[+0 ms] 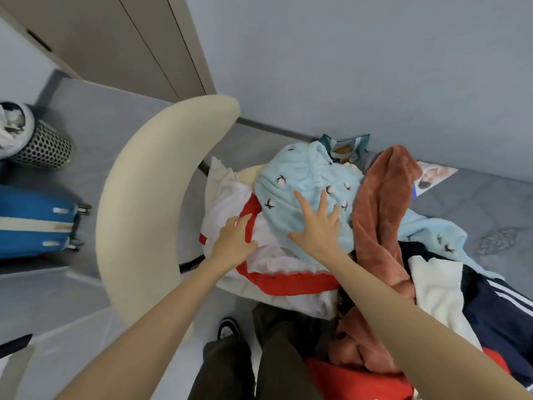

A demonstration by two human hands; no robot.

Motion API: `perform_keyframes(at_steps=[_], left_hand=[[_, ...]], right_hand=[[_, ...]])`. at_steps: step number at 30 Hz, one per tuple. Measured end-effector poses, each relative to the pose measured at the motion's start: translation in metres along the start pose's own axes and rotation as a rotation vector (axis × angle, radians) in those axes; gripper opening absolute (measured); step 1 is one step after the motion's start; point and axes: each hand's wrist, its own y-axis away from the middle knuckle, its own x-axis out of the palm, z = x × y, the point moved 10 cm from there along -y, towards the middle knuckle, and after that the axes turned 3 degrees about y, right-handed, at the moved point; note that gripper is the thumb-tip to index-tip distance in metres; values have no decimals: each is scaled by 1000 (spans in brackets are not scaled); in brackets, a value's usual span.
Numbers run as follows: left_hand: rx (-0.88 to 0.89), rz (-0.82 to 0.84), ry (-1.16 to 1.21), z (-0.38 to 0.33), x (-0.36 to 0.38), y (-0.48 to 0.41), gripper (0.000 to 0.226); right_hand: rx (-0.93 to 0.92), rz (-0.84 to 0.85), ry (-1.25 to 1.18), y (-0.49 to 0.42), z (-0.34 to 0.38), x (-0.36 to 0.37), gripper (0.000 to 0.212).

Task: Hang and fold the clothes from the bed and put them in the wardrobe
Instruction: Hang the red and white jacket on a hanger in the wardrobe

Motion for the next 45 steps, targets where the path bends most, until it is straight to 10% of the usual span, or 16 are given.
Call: perform_keyframes(at_steps=[5, 12, 26, 33, 36, 40, 45], left_hand=[[3, -9, 3, 13, 24, -31, 71], [144, -39, -41, -9, 25, -30, 71], [833, 78, 128, -220, 44, 123, 101], [1026, 456, 209, -310, 192, 231, 49], [958, 586, 128, -320, 259, 253, 43], [885, 771, -176, -298, 341, 265, 50], [780, 640, -244, -275, 331, 235, 53]], right_hand=[[123, 87, -31, -40, -33, 42, 118], [-34, -129, -277, -28, -33, 9, 35], [176, -1168, -837, 317, -129, -196, 37], [457, -1579, -739, 491, -212, -170, 37], [668, -1502, -725, 510, -245, -133, 40], [1018, -959, -612, 497, -296, -58, 52], [868, -733, -598, 462, -307, -31, 51]])
